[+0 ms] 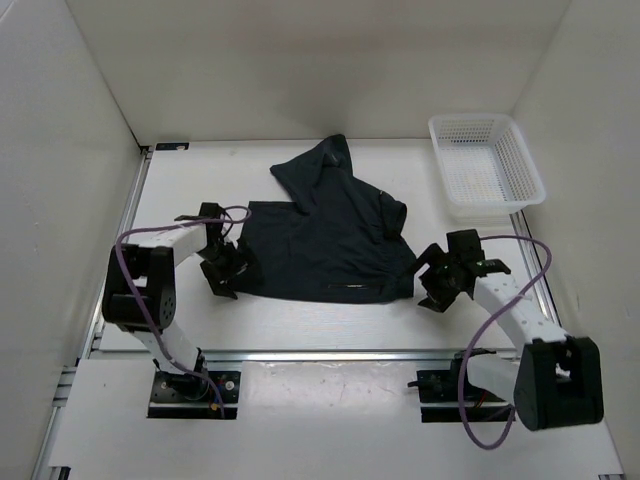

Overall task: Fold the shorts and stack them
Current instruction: Flatten the shorts out

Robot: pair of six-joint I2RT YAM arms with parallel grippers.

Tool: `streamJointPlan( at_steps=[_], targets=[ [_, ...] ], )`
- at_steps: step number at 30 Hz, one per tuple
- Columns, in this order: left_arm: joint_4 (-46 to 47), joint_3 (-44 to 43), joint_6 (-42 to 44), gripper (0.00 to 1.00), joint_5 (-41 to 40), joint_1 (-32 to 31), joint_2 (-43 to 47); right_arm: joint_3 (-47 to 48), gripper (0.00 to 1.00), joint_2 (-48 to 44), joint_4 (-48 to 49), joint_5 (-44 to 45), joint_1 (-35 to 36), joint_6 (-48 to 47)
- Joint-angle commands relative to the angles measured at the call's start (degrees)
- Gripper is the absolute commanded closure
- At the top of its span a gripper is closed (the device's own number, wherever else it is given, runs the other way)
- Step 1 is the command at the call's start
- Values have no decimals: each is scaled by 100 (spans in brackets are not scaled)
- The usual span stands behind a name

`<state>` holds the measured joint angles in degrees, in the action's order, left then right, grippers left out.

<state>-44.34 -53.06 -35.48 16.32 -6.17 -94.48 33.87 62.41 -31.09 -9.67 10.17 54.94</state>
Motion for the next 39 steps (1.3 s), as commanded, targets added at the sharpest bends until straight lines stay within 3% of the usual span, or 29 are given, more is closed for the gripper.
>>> streamJointPlan(
  at_steps=[1, 4, 5, 9, 13, 14, 16, 17, 18, 22, 25, 26, 28, 29, 31, 32, 33, 36, 38, 39],
  targets=[
    [434, -196, 24, 6, 135, 107, -447, 76, 11, 542, 788, -755, -191, -238],
    [496, -258, 24, 21, 65, 108, -572, 76, 16, 921, 1113, -887, -191, -107],
    [496, -310, 24, 39, 65, 108, -633, -11, 17, 1000, 1218, -887, -191, 16],
    [549, -310, 24, 89, 3, 108, -633, -301, 23, 1106, 1526, -887, -139, 228],
    [549, -310, 24, 89, 117, 160, -528, -363, 45, 1264, 1668, -528, -77, 228],
    [549, -310, 24, 89, 117, 160, -450, -215, 59, 1386, 1668, -475, -25, 228],
    [549, -363, 24, 89, 170, 160, -300, -48, 76, 1501, 1607, -229, 125, 175],
    [549, -415, 24, 89, 240, 160, -247, 145, 92, 1598, 1606, -150, 177, 97],
    [549, -416, 24, 89, 240, 160, -107, 268, 100, 1599, 1493, -62, 178, 9],
    [418, -801, 24, 89, 530, 484, 95, 1251, 100, 1905, 975, 325, 152, -385],
    [-108, -2038, 181, 89, 636, 652, -113, 2866, 100, 2352, 623, 448, -68, -816],
    [-319, -3034, 252, 89, 636, 722, -211, 3393, 100, 2511, 352, 449, -155, -914],
    [-961, -4181, 253, 89, 636, 775, -500, 5167, 100, 2975, 8, 449, -156, -1212],
    [-1137, -5309, 253, 89, 636, 837, -606, 5783, 100, 3118, -333, 501, -208, -1300],
    [-1610, -6431, 253, 89, 715, 889, -782, 7291, 100, 3355, -538, 501, -209, -1424],
    [-1718, -7298, 183, 89, 802, 890, -852, 7649, 100, 3356, -538, 440, -209, -1511],
    [-1771, -7594, 182, 89, 855, 890, -905, 8113, 100, 3356, -599, 379, -209, -1564],
    [-1719, -7581, 121, 89, 908, 890, -538, 8102, 100, 2946, -600, 229, -209, -1705],
    [-1614, -6993, 243, 89, 908, 890, -4, 7287, 100, 2585, -504, 176, -78, -1854],
    [-1552, -6129, 366, 89, 856, 890, 234, 6892, 100, 2157, -416, 176, -77, -1907]
  ],
)
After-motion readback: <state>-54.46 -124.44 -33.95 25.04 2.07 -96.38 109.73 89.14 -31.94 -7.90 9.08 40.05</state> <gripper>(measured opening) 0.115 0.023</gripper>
